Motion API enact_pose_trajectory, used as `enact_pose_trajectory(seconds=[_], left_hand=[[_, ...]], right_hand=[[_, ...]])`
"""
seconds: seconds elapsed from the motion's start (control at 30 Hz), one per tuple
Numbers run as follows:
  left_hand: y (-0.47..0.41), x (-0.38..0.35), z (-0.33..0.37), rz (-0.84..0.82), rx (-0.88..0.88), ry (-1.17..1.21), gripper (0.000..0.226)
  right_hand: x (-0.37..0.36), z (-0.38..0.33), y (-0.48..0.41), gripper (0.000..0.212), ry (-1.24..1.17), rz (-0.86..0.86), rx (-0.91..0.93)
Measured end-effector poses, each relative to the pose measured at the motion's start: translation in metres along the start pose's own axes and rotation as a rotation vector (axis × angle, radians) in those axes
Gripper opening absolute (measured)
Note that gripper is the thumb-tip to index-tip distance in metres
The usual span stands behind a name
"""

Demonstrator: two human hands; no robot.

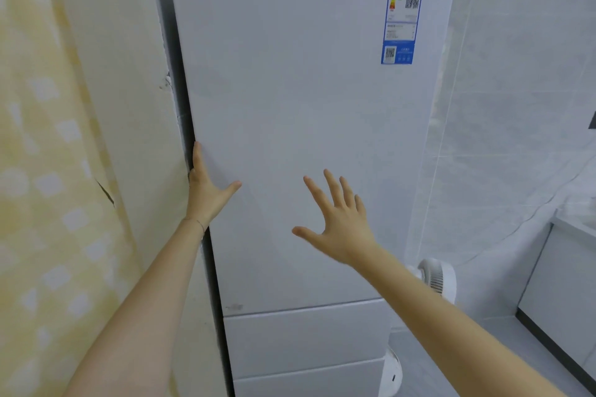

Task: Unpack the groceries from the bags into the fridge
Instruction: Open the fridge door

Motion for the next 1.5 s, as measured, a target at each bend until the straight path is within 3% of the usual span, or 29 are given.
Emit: enact_pose_trajectory(seconds=[0.2,0.33,0.53,0.6,0.8,0.97,1.07,1.3,1.5], left_hand=[[0.04,0.028,0.01,0.184,0.046,-0.133,0.104],[0.087,0.061,0.012,0.254,0.121,-0.137,0.073],[0.167,0.083,0.06,0.253,-0.004,0.155,0.02],[0.19,0.091,0.08,0.269,-0.007,0.258,0.012],[0.237,0.077,0.142,0.102,0.016,0.396,0.054],[0.282,0.045,0.203,-0.094,-0.021,0.47,0.058],[0.304,0.037,0.235,-0.036,-0.033,0.467,0.047],[0.321,0.001,0.306,-0.016,-0.173,0.28,0.095],[0.337,-0.038,0.353,-0.022,-0.316,0.334,0.078]], right_hand=[[-0.006,-0.037,0.011,0.089,-0.054,-0.035,0.072],[-0.002,-0.062,0.034,0.089,-0.134,-0.032,0.119],[0.031,-0.089,0.086,0.094,-0.11,-0.016,0.245],[0.046,-0.091,0.109,0.094,-0.125,-0.008,0.275],[0.087,-0.065,0.182,0.094,-0.183,-0.003,0.259],[0.109,-0.03,0.227,0.097,-0.221,-0.02,0.186],[0.119,-0.008,0.246,0.1,-0.249,-0.015,0.152],[0.17,0.051,0.276,0.106,-0.442,0.135,0.052],[0.216,0.103,0.298,0.096,-0.604,0.339,-0.045]])
Point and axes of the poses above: each hand's wrist, its own y-axis away from the middle knuckle, its own x-axis out of the back of the hand, z = x × y, the point moved 10 cm from there along -y, towards the middle knuckle, and after that the axes turned 12 degrees about -y, right-handed, at the moved point
